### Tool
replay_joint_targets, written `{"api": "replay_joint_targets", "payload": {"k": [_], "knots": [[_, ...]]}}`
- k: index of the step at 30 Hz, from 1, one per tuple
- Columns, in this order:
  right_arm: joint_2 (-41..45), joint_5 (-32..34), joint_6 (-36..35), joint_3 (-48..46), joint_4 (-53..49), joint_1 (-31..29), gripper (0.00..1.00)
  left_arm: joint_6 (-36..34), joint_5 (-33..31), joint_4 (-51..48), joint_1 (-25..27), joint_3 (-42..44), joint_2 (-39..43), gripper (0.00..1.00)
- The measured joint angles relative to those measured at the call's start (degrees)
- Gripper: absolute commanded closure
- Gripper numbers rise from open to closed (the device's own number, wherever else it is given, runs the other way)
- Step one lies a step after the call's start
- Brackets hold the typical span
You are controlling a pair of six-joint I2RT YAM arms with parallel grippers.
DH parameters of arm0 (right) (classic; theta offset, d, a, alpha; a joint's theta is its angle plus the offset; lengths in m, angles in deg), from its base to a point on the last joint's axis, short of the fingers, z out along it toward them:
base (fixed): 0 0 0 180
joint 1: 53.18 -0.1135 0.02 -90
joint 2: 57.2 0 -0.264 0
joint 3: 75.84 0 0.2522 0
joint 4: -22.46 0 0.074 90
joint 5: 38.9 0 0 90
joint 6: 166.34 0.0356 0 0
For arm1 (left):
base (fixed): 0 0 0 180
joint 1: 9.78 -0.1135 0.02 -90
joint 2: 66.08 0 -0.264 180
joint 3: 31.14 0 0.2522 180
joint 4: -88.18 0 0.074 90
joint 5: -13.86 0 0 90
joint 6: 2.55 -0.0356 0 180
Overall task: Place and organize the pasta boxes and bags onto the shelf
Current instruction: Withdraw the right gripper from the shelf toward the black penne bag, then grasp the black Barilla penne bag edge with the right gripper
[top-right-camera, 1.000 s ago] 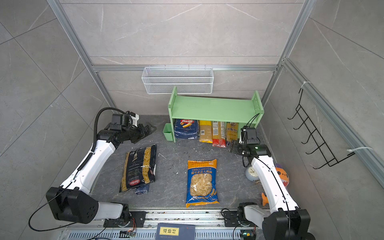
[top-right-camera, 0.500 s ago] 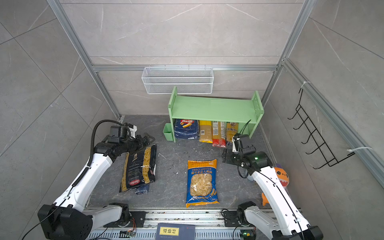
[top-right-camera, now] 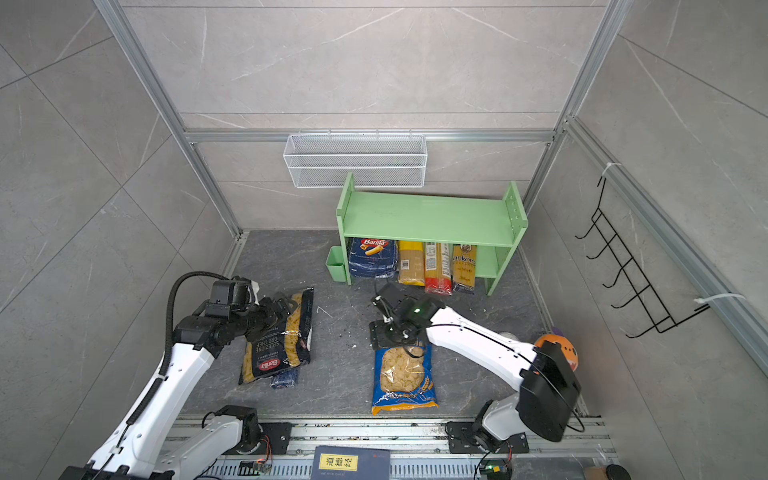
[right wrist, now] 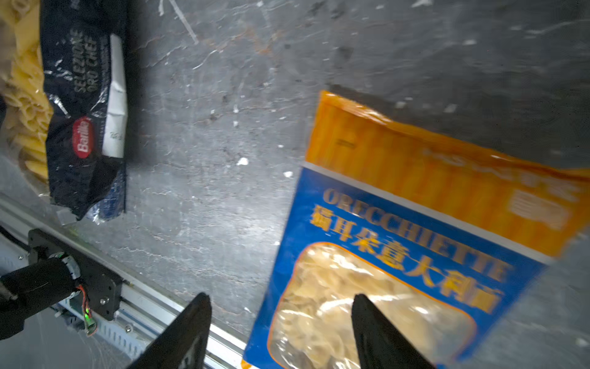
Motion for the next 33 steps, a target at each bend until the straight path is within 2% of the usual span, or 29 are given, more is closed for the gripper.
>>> {"api": "replay_joint_targets", "payload": {"k": [10,15,24,33], "knots": [[-19.4,-8.0,-1.1,12.9,5.4,-4.8,0.33,4.3,-4.1,-8.5,0.0,1.2,9.9,0.0],[-27.1,-11.4,-2.1,19.3,5.6,-7.4,0.31,6.6,-6.5,-13.0,0.0,2.0,13.0,0.0],[-29.3,-14.7,-2.6,21.1,7.4,-8.7,0.29,7.6,-9.2,-15.9,-0.2,2.2,12.1,0.0],[-37.9,-20.2,-3.6,30.3,5.8,-9.2,0.29,7.6,-11.0,-16.2,-2.1,2.2,10.6,0.0]]}}
